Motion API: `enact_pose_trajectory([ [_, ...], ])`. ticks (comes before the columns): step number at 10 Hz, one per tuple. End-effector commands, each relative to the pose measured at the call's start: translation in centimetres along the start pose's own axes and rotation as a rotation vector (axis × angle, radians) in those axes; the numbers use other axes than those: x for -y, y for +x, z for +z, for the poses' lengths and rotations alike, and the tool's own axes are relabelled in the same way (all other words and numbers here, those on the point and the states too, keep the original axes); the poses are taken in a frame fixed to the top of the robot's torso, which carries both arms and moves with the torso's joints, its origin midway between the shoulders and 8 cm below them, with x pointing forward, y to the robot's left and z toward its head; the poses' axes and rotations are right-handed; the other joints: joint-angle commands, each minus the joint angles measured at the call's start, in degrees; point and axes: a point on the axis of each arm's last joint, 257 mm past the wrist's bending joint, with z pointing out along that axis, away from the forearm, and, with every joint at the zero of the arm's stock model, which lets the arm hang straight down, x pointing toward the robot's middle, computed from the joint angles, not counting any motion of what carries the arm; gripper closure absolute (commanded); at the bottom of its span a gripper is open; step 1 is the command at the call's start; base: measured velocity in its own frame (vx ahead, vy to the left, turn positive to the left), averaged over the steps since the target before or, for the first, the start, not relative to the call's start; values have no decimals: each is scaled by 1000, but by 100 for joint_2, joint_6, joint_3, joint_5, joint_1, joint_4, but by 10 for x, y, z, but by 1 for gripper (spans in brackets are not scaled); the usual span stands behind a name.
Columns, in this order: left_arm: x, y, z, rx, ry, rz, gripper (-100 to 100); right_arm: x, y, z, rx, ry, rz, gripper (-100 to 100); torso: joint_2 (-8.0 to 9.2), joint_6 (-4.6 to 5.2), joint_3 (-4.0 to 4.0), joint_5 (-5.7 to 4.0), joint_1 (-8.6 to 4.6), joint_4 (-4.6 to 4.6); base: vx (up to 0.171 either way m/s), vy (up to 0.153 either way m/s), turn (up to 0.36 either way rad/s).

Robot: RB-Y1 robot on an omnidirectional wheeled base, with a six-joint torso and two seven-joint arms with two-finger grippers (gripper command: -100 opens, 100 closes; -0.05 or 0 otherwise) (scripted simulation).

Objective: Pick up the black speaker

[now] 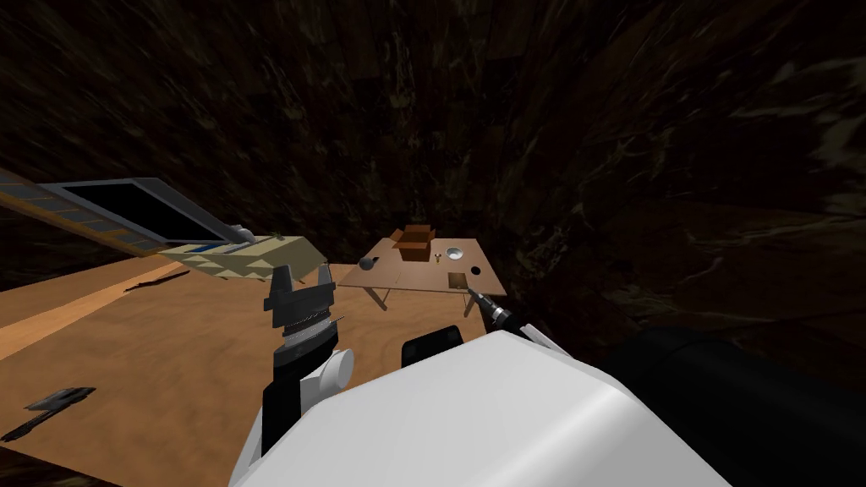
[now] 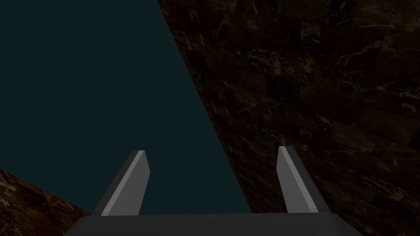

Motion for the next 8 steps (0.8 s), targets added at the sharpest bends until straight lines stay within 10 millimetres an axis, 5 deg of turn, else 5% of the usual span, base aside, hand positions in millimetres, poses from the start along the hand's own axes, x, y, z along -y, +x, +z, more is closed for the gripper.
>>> enact_pose_trajectory([
  [1,0,0,0,0,0,0,0,18,15,-8,-58,20,-46,-100,0,0,0,0,0,0,5,28,146],
  [8,0,0,0,0,0,0,0,83,55,-37,-204,130,-127,-100,-6,-5,-3,1,2,0,16,25,105],
])
